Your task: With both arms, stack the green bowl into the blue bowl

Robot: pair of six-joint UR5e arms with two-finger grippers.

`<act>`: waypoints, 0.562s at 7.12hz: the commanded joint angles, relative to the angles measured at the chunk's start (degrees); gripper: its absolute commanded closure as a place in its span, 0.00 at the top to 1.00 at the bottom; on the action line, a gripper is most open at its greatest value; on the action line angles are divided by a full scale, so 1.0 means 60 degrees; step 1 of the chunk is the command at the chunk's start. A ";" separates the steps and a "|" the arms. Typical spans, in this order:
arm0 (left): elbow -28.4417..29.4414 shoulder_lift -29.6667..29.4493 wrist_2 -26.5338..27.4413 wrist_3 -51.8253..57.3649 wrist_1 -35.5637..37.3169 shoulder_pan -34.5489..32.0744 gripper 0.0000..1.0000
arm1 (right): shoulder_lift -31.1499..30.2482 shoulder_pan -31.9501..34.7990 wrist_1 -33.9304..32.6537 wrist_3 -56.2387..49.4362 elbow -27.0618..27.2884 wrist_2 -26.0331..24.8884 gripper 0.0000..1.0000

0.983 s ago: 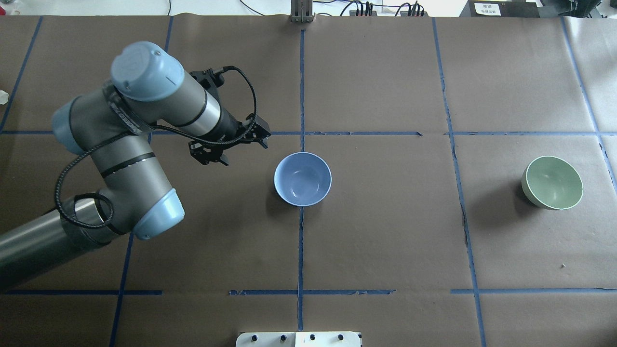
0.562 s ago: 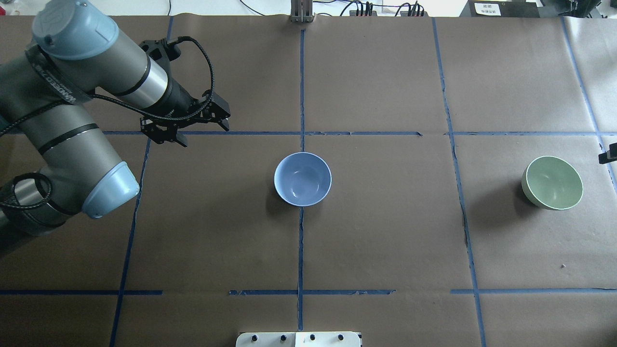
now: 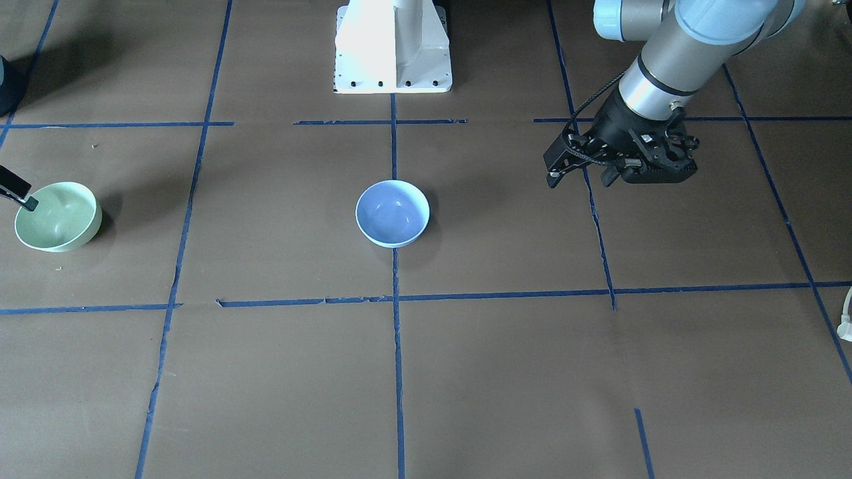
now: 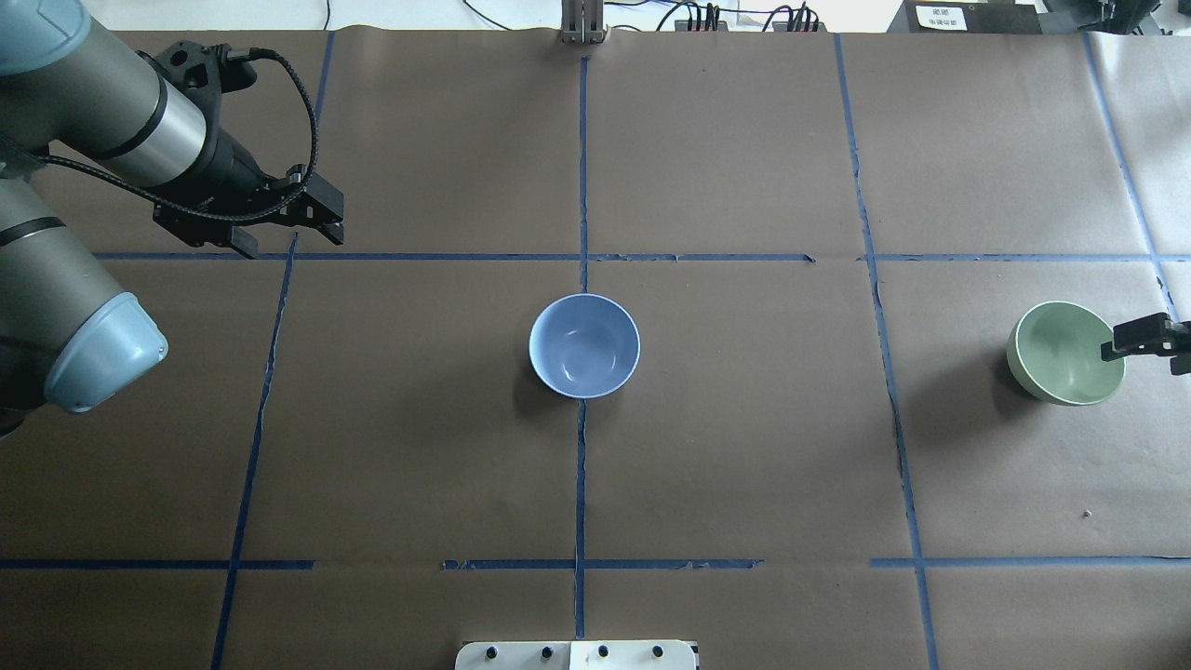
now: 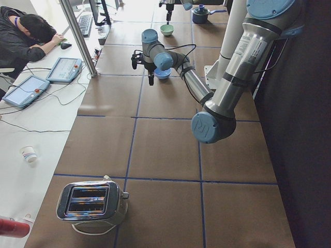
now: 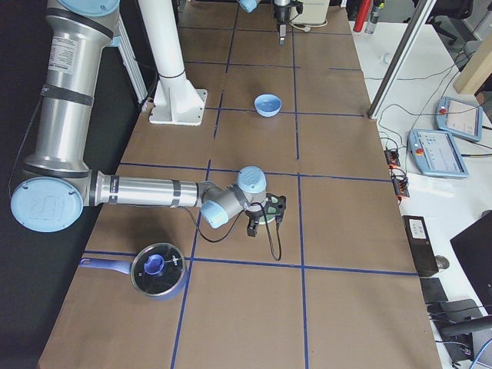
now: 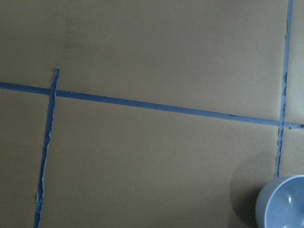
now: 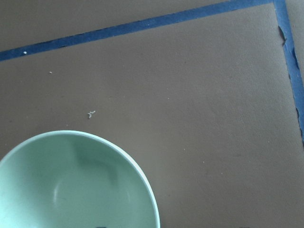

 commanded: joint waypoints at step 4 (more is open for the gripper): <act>-0.0177 0.0720 0.0022 0.1190 -0.0097 -0.0575 1.00 | 0.0128 -0.0528 -0.0031 0.0041 -0.0167 -0.0048 0.21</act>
